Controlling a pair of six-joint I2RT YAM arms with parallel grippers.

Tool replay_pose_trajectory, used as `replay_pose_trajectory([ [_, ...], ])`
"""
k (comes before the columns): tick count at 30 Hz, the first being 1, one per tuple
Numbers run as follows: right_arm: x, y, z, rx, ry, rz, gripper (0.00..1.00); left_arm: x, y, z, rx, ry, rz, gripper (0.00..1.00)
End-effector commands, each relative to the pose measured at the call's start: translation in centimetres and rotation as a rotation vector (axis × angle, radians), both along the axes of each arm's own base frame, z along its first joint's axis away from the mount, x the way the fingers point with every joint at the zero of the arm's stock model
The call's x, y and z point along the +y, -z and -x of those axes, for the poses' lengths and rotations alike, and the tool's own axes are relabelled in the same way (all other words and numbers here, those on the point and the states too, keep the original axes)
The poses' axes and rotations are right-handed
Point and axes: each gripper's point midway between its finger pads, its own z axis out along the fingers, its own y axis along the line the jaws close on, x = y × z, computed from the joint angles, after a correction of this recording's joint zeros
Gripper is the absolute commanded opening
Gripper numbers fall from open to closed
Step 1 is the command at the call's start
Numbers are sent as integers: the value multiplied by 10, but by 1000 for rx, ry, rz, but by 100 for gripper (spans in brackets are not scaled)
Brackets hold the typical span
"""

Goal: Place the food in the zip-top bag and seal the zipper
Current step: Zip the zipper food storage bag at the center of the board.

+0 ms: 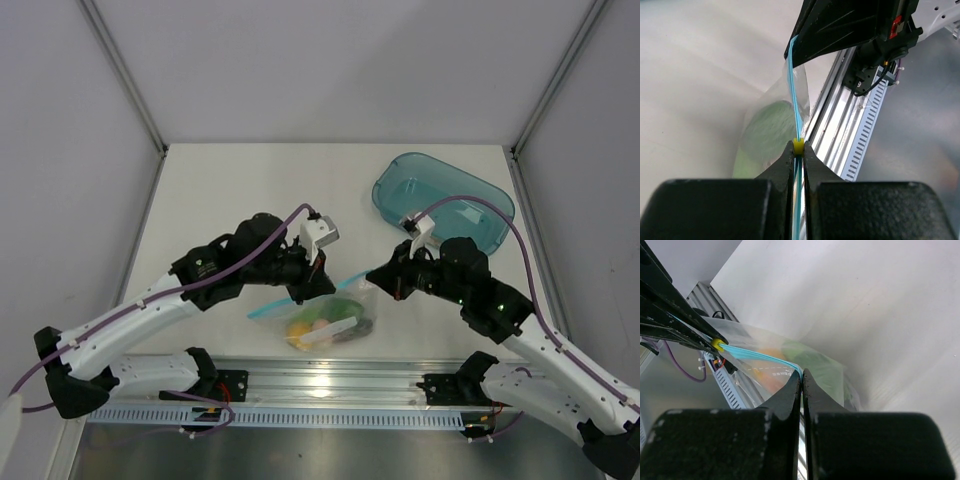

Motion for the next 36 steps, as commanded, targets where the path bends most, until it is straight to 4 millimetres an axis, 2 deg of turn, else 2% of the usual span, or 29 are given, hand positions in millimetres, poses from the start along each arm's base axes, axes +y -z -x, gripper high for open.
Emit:
replay_pose_trajectory([
  [1,-16,-5,-17,-34,110,12,0,14,-20,7,-45,-2,17,1],
  [7,-25,-1,-21,-13,149,12,0,29,-25,1,-81,-83,21,1],
  [21,-27,10,-28,13,169,19,0,62,-17,-9,-97,-254,-27,1],
  [31,-33,17,-46,35,229,17,0,94,6,-20,-102,-425,-73,0],
  [34,-31,20,-47,42,219,18,0,101,10,-20,-104,-447,-71,0],
  [36,-22,18,-41,30,143,0,0,99,10,-18,-106,-435,-60,0],
])
